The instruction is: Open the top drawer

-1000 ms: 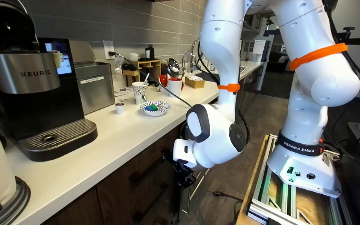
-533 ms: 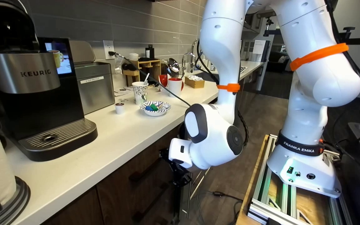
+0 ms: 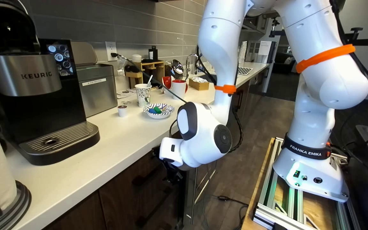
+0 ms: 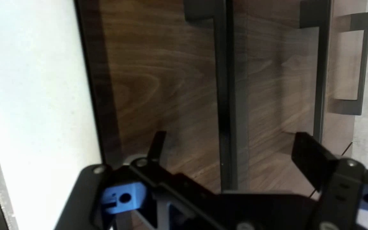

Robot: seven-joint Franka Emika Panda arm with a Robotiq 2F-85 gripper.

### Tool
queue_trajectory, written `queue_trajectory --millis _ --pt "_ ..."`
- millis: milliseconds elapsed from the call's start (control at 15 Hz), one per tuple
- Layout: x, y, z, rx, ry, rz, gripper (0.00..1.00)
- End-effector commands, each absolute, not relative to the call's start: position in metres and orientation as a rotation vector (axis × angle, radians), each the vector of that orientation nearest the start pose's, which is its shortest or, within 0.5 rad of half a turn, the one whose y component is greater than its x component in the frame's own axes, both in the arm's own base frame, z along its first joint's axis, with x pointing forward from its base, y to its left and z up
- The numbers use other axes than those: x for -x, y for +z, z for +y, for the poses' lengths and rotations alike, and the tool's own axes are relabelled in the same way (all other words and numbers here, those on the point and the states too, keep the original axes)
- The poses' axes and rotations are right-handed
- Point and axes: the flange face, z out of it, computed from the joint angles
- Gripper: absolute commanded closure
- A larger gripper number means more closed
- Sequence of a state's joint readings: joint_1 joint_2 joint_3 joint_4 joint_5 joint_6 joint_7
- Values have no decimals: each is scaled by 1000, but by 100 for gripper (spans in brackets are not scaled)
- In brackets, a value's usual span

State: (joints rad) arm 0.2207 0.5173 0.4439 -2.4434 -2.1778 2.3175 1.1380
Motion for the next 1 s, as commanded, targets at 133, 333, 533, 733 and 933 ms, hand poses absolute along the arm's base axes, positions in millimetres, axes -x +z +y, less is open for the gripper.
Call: queue_trajectory --millis 133,333,533,733,933 --pt "-339 64 278 -1853 603 1777 0" --pt "-343 49 277 -1880 556 1815 0" --pt "-344 40 274 -1921 508 1838 0" --pt "-323 53 266 -1938 439 1890 0" --pt "-290 70 255 -1952 371 1936 0"
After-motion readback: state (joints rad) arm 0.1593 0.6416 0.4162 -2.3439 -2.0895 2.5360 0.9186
